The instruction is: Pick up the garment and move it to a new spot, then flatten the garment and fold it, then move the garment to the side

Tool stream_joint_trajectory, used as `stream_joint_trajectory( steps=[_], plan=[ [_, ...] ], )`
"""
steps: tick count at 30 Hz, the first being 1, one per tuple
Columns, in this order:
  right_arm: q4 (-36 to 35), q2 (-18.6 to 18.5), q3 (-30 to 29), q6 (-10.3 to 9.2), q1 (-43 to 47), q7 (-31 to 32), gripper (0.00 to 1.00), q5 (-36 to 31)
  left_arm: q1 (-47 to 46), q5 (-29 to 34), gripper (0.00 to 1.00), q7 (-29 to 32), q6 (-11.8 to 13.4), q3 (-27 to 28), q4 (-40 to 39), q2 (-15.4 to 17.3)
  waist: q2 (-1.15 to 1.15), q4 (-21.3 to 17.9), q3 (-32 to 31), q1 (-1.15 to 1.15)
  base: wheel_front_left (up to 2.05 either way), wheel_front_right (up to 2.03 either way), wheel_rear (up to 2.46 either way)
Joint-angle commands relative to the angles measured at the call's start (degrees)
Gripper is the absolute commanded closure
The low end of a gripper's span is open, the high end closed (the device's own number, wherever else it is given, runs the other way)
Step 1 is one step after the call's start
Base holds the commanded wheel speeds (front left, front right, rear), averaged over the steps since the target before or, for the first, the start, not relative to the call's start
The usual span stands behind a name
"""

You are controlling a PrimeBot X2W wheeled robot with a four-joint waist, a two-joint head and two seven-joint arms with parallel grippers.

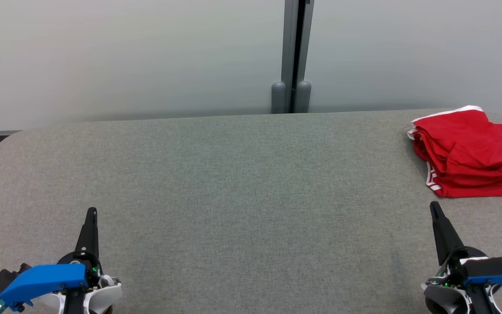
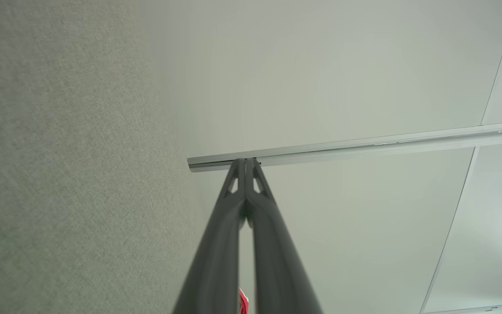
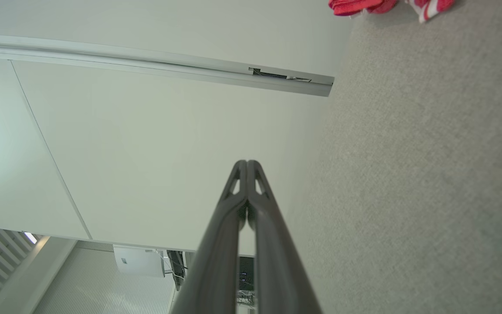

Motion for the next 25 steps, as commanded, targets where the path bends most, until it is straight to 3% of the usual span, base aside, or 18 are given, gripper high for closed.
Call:
stream_joint_trajectory(
  steps=[1,16,25],
  plan=[
    [-0.02,0.04,-0.25,0.04,-0.77,0.21,1.00,1.27,-1.10,-1.08,1.00,0.36,-0.32,0.16,-0.34,-0.04,0.00,0.02,-0.01,0.00,0.00,0.00,0.00],
    [0.44,0.07,-0.57,0.04,-1.16,1.20,1.00,7.18,-1.51,-7.11,1.00,1.87,-0.67,0.54,-0.24,-0.07,0.00,0.24,-0.08,0.00,0.00,0.00,0.00],
    [0.45,0.07,-0.55,0.04,-1.17,1.27,1.00,7.15,-1.46,-7.13,1.00,1.95,-0.56,0.53,-0.24,-0.07,0.00,0.25,-0.08,0.00,0.00,0.00,0.00]
  ],
)
